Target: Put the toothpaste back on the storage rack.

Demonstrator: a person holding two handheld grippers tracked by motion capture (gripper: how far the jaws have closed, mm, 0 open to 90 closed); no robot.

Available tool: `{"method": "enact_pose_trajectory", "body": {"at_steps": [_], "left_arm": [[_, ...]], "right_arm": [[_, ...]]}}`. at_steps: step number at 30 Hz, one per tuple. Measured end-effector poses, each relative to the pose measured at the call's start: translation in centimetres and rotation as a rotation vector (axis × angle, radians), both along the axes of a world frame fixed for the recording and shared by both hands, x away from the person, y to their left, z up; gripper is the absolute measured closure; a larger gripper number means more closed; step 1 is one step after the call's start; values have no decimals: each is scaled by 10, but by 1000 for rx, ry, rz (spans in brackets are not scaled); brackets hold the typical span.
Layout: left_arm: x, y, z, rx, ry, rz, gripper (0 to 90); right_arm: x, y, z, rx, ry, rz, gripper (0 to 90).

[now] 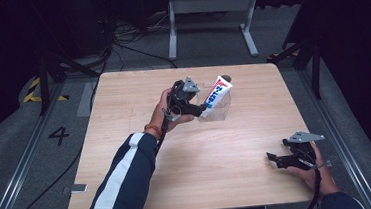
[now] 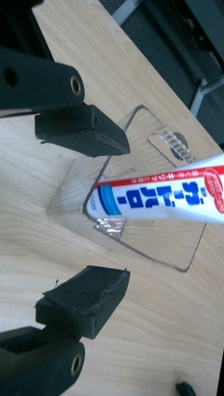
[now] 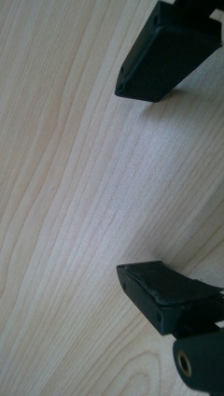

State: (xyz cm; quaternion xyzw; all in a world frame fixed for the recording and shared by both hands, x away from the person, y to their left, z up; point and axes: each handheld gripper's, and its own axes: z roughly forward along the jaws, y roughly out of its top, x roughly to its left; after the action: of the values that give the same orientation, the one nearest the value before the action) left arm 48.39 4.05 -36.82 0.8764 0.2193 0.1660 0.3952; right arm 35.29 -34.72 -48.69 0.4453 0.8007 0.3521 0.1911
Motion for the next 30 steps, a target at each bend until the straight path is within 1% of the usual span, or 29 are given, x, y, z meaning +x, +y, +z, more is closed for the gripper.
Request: {"method": "enact_pose_trajectory", "body": {"at_steps": [3,5,6,7,8,9,14,17,19,22,23,25,26,27,30], "left_arm": [[-6,1,1,30,-5,-2,285],[-11,4,4,56,-8,-3,275],[-11,4,4,56,-8,-3,274],[-15,7,5,72,-15,0,265],[-15,7,5,72,-15,0,256],[-17,9,5,84,-14,-2,256],[-28,23,4,112,-20,-2,245],[-33,30,1,118,-17,5,241],[-35,35,-1,133,-14,7,239],[-40,43,-3,140,-10,11,236],[-41,45,-4,149,-12,13,236],[-44,50,-5,151,-10,20,236],[-48,55,-7,156,-8,19,234],[-48,55,-7,156,-8,19,234],[-55,65,-10,162,-2,20,230]], "right_arm": [[0,0,0,0,0,0,125],[0,0,0,1,1,0,125],[0,0,0,1,1,0,125],[0,0,0,0,1,0,126],[-1,0,0,0,1,0,126],[-1,0,0,0,1,0,126],[-1,0,0,0,2,0,126],[-1,0,0,0,1,-1,126],[-1,0,0,-1,1,0,126],[-1,0,0,-2,0,0,126],[-1,0,0,-2,0,0,126],[-1,0,0,-2,0,-1,126],[-1,0,0,-1,0,-1,126],[-1,0,0,-1,0,-1,126],[-1,-1,0,-1,0,-1,126]]}}
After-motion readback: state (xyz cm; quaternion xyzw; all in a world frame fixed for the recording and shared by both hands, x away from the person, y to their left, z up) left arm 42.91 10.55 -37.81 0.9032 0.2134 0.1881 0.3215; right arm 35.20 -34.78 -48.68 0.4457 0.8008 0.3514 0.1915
